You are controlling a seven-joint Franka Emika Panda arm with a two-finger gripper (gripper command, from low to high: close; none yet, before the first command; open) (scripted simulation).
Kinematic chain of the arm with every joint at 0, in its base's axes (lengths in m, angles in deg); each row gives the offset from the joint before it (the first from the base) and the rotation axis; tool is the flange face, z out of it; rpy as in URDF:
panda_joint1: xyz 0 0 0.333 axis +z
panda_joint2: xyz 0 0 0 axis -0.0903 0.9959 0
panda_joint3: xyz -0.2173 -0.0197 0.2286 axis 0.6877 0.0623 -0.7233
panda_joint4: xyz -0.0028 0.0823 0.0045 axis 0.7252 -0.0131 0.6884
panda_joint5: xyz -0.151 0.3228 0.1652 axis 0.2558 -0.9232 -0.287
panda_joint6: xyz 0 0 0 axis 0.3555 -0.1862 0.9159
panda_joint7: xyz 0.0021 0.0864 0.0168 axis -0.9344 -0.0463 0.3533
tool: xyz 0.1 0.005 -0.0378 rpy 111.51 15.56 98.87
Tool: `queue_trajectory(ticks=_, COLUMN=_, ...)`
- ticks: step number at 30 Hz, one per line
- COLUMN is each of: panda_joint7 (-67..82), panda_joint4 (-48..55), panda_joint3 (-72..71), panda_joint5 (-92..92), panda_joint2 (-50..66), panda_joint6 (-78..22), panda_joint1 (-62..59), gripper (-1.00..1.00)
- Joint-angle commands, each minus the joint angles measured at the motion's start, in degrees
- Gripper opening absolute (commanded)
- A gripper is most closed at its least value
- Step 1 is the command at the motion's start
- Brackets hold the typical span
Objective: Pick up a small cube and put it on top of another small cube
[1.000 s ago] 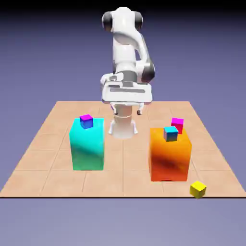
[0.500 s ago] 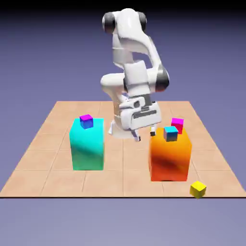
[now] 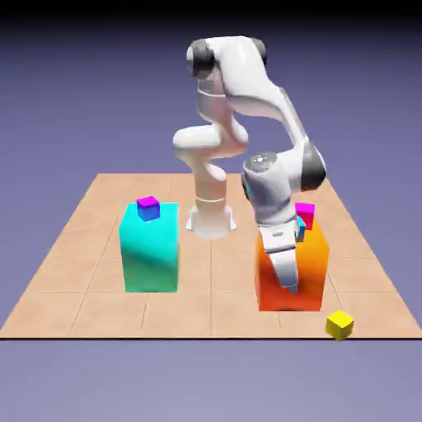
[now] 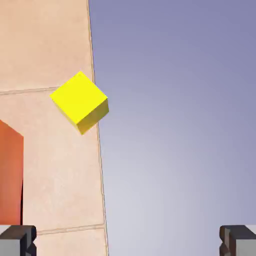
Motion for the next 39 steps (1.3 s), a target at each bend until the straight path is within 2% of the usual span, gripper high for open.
queue_trajectory(ticks=1, panda_joint7=2.5, panda_joint4=1.2, panda_joint3=0.0, panda_joint5=-0.7, panda_joint2=1.4, panda_joint6=-1.0, panda_joint1=0.5, gripper=0.00)
queue_trajectory(ticks=14, panda_joint7=34.9, panda_joint4=16.5, panda_joint3=0.4, panda_joint5=-10.4, panda_joint2=19.4, panda_joint6=-13.7, panda_joint1=6.3, gripper=0.00)
queue_trajectory(ticks=16, panda_joint7=35.5, panda_joint4=16.7, panda_joint3=0.4, panda_joint5=-10.6, panda_joint2=19.7, panda_joint6=-13.9, panda_joint1=6.4, gripper=0.00)
queue_trajectory(ticks=20, panda_joint7=37.5, panda_joint4=17.6, panda_joint3=-1.5, panda_joint5=-13.1, panda_joint2=26.3, panda_joint6=-7.8, panda_joint1=7.6, gripper=0.00)
queue_trajectory(ticks=21, panda_joint7=37.5, panda_joint4=17.6, panda_joint3=-1.5, panda_joint5=-13.1, panda_joint2=26.3, panda_joint6=-7.8, panda_joint1=7.6, gripper=-1.00)
queue_trajectory(ticks=27, panda_joint7=35.5, panda_joint4=16.7, panda_joint3=0.4, panda_joint5=-10.6, panda_joint2=19.7, panda_joint6=-13.9, panda_joint1=6.4, gripper=-1.00)
queue_trajectory(ticks=39, panda_joint7=42.2, panda_joint4=6.4, panda_joint3=-3.9, panda_joint5=0.2, panda_joint2=-5.2, panda_joint6=-33.8, panda_joint1=-1.8, gripper=-1.00)
